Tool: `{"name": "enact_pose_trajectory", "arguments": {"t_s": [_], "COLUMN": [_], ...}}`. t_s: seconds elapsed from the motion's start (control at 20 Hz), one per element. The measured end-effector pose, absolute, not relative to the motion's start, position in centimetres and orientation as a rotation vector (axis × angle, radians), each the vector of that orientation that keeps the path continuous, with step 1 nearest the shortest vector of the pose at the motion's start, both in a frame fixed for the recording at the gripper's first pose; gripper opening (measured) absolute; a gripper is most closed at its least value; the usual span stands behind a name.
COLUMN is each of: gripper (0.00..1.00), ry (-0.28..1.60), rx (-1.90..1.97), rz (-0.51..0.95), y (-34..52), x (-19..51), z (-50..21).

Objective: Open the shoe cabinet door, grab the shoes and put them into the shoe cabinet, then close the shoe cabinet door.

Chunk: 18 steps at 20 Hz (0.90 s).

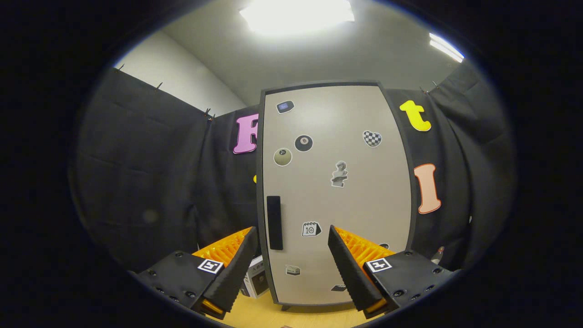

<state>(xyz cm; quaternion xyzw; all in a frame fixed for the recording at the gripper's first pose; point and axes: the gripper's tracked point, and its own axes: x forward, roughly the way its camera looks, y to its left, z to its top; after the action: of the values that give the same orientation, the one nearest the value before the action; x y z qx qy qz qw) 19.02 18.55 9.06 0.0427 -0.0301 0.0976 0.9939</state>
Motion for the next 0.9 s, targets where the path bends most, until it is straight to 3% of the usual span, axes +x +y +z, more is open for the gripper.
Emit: {"name": "enact_pose_trajectory", "arguments": {"t_s": [0.55,0.8,0.9], "gripper": [0.98,0.91,0.83], "ry": [0.045,0.1,0.127], "rx": [0.038,0.036,0.043], "rz": [0.207,0.183,0.18], "y": [23.9,24.8,25.1], "x": [28.7,32.2,33.2], "z": [5.2,3.4,2.8]}}
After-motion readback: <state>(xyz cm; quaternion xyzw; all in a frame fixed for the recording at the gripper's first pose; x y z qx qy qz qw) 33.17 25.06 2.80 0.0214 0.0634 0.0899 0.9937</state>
